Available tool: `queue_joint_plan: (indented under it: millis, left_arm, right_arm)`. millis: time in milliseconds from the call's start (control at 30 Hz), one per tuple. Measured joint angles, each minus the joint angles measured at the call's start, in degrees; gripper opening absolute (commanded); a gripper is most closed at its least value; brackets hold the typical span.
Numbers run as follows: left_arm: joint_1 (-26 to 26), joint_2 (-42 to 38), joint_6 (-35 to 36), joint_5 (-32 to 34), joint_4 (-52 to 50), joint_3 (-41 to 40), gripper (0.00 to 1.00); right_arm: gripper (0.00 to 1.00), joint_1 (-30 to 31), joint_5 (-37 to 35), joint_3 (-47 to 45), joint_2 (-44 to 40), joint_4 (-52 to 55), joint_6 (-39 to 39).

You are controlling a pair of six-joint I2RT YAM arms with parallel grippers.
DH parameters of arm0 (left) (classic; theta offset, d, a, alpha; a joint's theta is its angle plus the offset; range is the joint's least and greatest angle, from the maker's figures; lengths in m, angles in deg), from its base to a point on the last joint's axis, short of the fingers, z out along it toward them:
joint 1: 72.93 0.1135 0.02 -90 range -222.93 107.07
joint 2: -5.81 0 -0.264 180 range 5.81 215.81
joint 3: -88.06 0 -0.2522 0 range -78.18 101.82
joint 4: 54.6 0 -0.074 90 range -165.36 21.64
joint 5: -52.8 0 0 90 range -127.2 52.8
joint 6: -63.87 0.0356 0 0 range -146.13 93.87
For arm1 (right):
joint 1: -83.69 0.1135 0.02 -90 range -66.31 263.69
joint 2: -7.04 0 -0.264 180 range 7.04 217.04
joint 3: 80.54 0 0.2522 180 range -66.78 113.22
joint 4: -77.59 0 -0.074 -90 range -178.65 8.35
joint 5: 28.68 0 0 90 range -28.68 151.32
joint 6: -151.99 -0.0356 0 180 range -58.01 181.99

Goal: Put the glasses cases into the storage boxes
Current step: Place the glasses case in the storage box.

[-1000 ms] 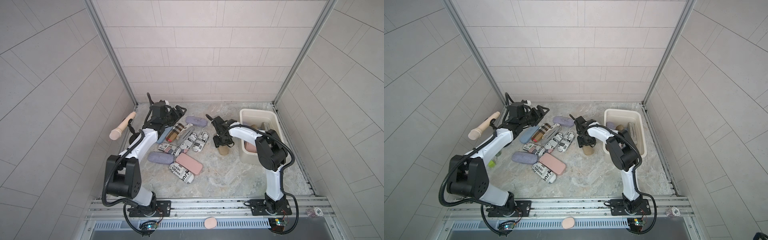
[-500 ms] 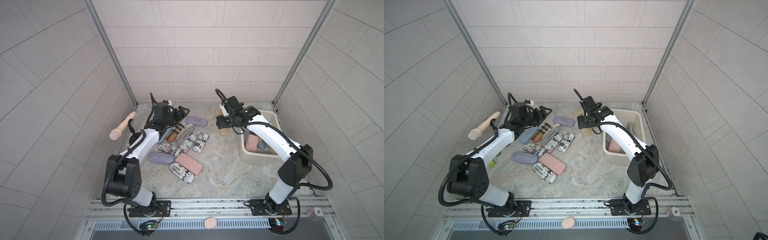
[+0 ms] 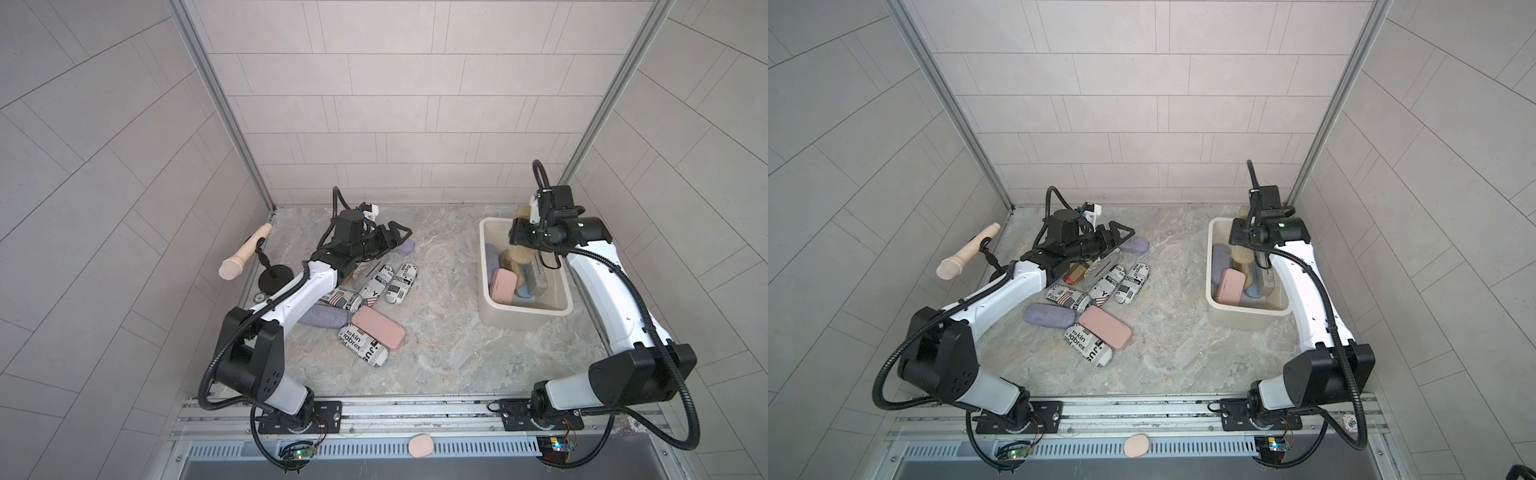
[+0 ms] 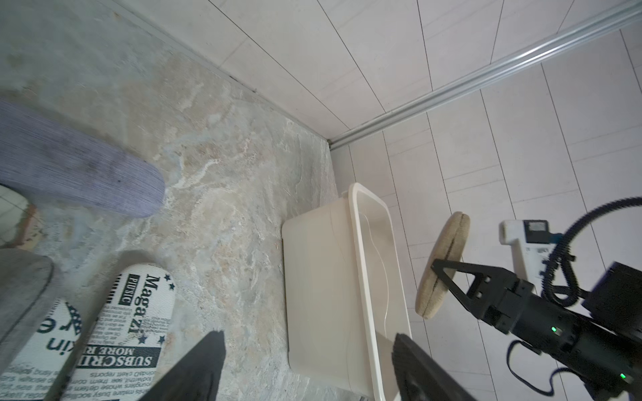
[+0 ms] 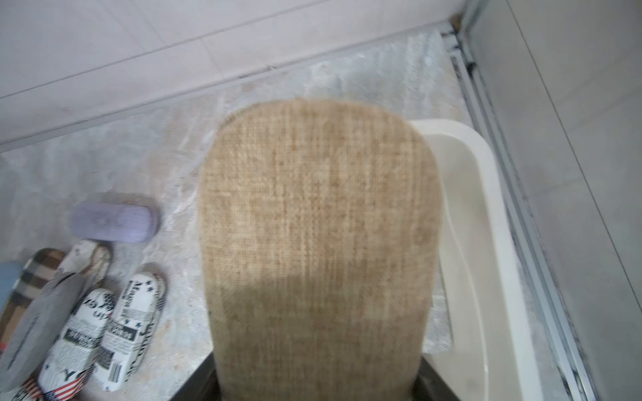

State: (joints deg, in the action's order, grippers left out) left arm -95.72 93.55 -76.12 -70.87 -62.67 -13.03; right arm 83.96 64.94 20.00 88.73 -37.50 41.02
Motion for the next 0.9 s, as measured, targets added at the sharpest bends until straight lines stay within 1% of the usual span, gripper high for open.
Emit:
queue_joint_plan:
  millis: [67,200,333,533,667,800,900]
  left_arm:
    - [-1.3,0.3,0.6,-0.2,0.0,0.6,0.83]
    - [-2.8,0.9,1.4,-0.5,-0.4,1.2,0.83]
    - [-3.2,1.4,2.0,-0.6,-1.1,1.3,0.83]
    - [-3.2,1.6,2.5,-0.6,-2.5,1.3,0.83]
    - [-3.2,1.7,2.5,-0.6,-2.6,1.3,0.83]
    - [-3.2,1.8,2.5,-0.6,-2.7,1.3,0.83]
    - [-3.2,2.0,2.5,-0.6,-2.7,1.4,0.83]
  right_arm:
    - [0.55,-2.1,1.6,-2.3,0.9,-0.5,-0.1]
    - [0.55,-3.0,5.4,-2.8,5.6,-0.5,-0.2]
    - [0.55,-2.4,9.4,-1.0,11.6,-1.3,-0.4]
    - [0.57,-0.1,12.2,-0.8,16.7,-2.7,-0.9]
    - [0.61,0.8,12.6,-0.8,18.3,-3.7,-1.2]
    - [0.65,0.8,12.6,-0.8,18.5,-3.8,-1.5]
    - [0.7,0.9,12.6,-0.8,18.5,-3.9,-1.6]
